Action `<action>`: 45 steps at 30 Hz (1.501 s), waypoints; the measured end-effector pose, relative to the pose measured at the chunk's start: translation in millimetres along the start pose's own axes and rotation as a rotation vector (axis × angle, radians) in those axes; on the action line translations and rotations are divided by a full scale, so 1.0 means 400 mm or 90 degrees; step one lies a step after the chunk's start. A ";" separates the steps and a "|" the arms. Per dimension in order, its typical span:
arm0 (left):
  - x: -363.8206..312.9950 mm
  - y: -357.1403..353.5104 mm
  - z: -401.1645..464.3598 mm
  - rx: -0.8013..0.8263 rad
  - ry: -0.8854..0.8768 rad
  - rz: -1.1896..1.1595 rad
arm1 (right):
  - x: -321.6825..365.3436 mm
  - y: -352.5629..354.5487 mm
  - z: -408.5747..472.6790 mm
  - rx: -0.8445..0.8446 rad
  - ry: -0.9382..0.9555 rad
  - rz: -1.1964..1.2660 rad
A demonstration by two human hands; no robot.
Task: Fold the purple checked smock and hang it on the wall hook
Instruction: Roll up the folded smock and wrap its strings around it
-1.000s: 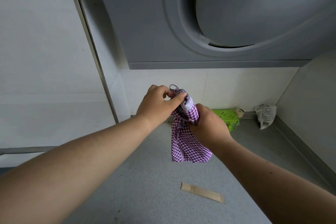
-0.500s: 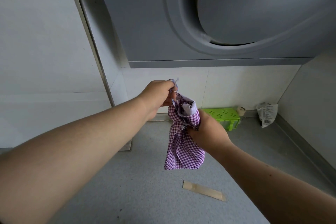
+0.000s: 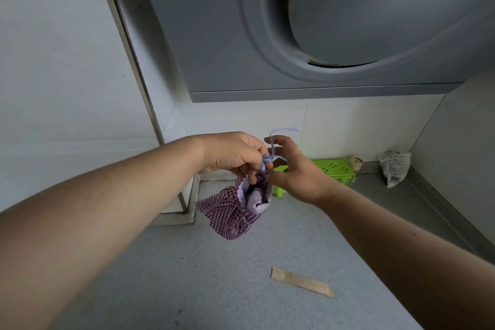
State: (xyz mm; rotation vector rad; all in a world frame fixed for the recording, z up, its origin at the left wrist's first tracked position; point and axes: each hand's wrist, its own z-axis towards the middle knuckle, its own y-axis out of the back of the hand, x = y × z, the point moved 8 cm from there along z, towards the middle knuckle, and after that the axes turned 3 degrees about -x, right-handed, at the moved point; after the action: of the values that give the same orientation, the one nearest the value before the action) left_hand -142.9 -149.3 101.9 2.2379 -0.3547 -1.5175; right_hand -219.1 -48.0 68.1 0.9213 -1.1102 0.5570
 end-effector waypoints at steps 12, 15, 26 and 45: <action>0.010 0.010 -0.037 -0.038 0.038 -0.108 | 0.021 0.009 0.003 -0.020 -0.042 -0.128; 0.014 0.003 -0.035 -0.033 -0.004 -0.149 | 0.011 0.017 -0.008 -0.033 -0.069 -0.014; -0.014 0.003 -0.042 -0.127 -0.104 0.070 | 0.010 0.067 -0.023 -0.085 -0.084 0.135; -0.269 -0.089 -0.141 -0.330 -0.147 -0.038 | 0.199 0.202 -0.128 0.055 0.051 0.138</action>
State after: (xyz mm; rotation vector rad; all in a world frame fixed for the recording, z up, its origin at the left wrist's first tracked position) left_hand -131.4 -61.1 191.9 1.6902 0.0440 -1.6726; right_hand -226.5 33.7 161.8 0.8508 -1.1272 0.8183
